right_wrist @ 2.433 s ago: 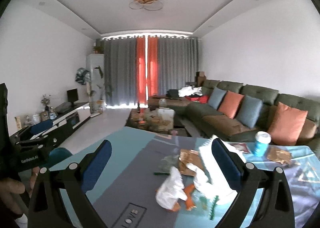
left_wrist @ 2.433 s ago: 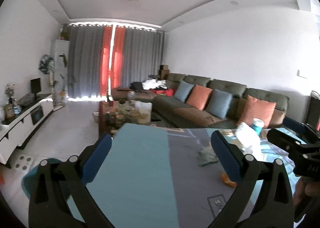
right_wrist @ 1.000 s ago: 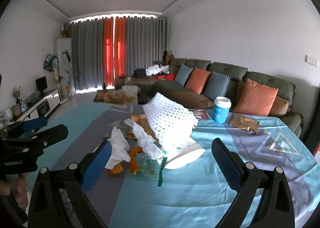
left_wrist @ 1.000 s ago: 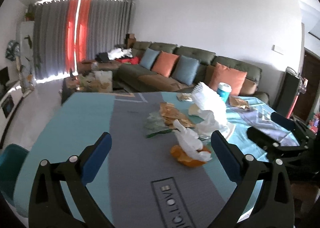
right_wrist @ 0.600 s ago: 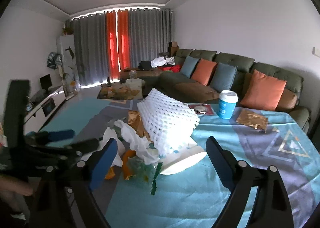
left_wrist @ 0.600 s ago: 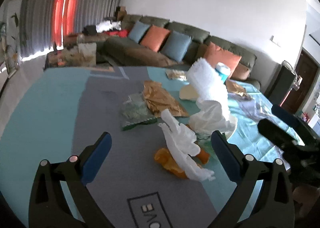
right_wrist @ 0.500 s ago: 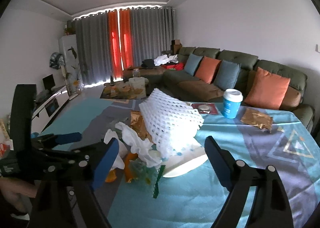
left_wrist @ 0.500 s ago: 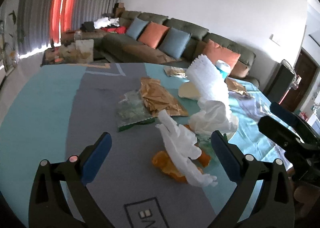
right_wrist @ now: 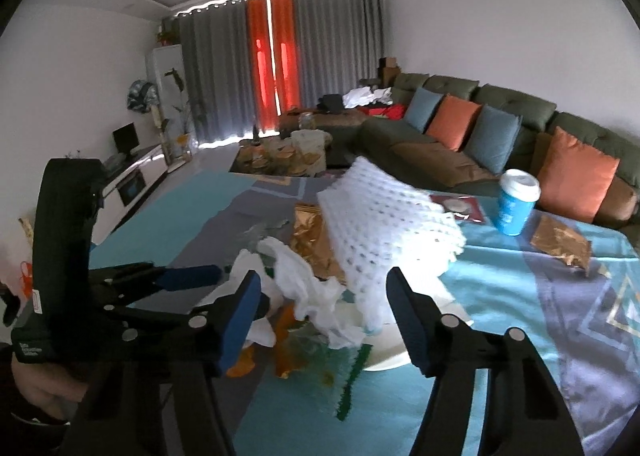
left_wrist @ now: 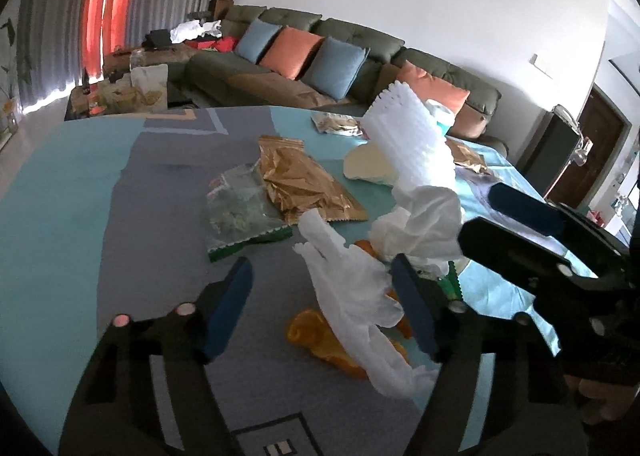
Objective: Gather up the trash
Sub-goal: 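Grasp a white tissue with the left tool while the right tool grasps another tissue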
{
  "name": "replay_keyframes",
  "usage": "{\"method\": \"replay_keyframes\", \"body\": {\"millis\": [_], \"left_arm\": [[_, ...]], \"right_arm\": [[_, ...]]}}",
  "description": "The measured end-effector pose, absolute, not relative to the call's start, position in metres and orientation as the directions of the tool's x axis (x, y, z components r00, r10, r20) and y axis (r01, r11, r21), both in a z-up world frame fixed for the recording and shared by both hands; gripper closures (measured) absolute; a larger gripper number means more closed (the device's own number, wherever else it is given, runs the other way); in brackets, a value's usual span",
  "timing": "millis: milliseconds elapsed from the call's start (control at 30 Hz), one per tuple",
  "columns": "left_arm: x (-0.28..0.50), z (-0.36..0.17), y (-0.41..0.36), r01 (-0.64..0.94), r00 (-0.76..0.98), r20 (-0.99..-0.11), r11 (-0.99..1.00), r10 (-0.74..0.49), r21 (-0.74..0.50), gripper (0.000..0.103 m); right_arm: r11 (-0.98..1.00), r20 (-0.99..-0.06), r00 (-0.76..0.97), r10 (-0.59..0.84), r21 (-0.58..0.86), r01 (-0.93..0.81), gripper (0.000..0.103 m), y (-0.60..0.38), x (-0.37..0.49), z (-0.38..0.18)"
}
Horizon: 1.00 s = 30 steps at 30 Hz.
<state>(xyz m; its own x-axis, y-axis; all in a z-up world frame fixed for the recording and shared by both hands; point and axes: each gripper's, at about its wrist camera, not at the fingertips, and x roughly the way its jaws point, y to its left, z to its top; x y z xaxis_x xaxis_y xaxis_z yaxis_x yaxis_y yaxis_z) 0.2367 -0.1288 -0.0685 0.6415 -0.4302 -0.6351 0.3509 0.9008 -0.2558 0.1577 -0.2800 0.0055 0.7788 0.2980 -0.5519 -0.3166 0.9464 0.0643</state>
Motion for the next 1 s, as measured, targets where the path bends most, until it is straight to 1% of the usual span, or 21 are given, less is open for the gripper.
{"method": "replay_keyframes", "body": {"millis": [33, 100, 133, 233, 300, 367, 433, 500, 567, 633, 667, 767, 1000], "left_arm": [[0.238, -0.069, -0.129, 0.353, 0.637, -0.638, 0.900, -0.432, -0.258, 0.040], [0.241, -0.071, -0.129, 0.354, 0.626, -0.643, 0.896, -0.440, -0.269, 0.043], [0.242, -0.072, -0.129, 0.353, 0.623, -0.645, 0.895, -0.443, -0.273, 0.046], [0.245, -0.074, -0.131, 0.368, 0.607, -0.651, 0.888, -0.455, -0.278, 0.064], [0.245, -0.074, -0.134, 0.373, 0.602, -0.654, 0.885, -0.459, -0.278, 0.067], [0.245, -0.074, -0.135, 0.378, 0.601, -0.653, 0.884, -0.461, -0.277, 0.072], [0.245, -0.073, -0.135, 0.381, 0.600, -0.651, 0.881, -0.466, -0.279, 0.076], [0.245, -0.073, -0.136, 0.381, 0.599, -0.650, 0.880, -0.468, -0.282, 0.078], [0.244, -0.073, -0.136, 0.379, 0.602, -0.648, 0.881, -0.467, -0.282, 0.081], [0.244, -0.072, -0.136, 0.381, 0.601, -0.644, 0.878, -0.473, -0.289, 0.084], [0.244, -0.072, -0.135, 0.381, 0.604, -0.640, 0.877, -0.475, -0.292, 0.087], [0.242, -0.069, -0.134, 0.382, 0.610, -0.628, 0.874, -0.482, -0.300, 0.089], [0.231, -0.048, -0.122, 0.380, 0.656, -0.566, 0.866, -0.500, -0.324, 0.089]], "right_arm": [[0.944, -0.559, 0.771, 0.304, 0.067, -0.324, 0.044, -0.279, 0.160, 0.005], [0.942, -0.571, 0.760, 0.308, 0.073, -0.327, 0.046, -0.278, 0.164, 0.003], [0.940, -0.581, 0.751, 0.314, 0.080, -0.331, 0.050, -0.278, 0.166, 0.002], [0.937, -0.605, 0.729, 0.320, 0.087, -0.340, 0.059, -0.275, 0.171, -0.002], [0.935, -0.613, 0.721, 0.323, 0.090, -0.342, 0.061, -0.275, 0.173, -0.005], [0.934, -0.614, 0.719, 0.325, 0.090, -0.345, 0.065, -0.275, 0.174, -0.005], [0.933, -0.621, 0.712, 0.327, 0.092, -0.349, 0.076, -0.275, 0.175, -0.007], [0.931, -0.628, 0.704, 0.331, 0.097, -0.352, 0.082, -0.274, 0.176, -0.009], [0.931, -0.630, 0.701, 0.334, 0.102, -0.351, 0.084, -0.273, 0.176, -0.011], [0.930, -0.629, 0.699, 0.339, 0.112, -0.350, 0.097, -0.273, 0.175, -0.012], [0.930, -0.627, 0.700, 0.342, 0.118, -0.349, 0.098, -0.274, 0.175, -0.012], [0.927, -0.618, 0.699, 0.360, 0.151, -0.344, 0.101, -0.276, 0.174, -0.010], [0.922, -0.557, 0.736, 0.384, 0.188, -0.339, 0.101, -0.286, 0.168, 0.007]]}}
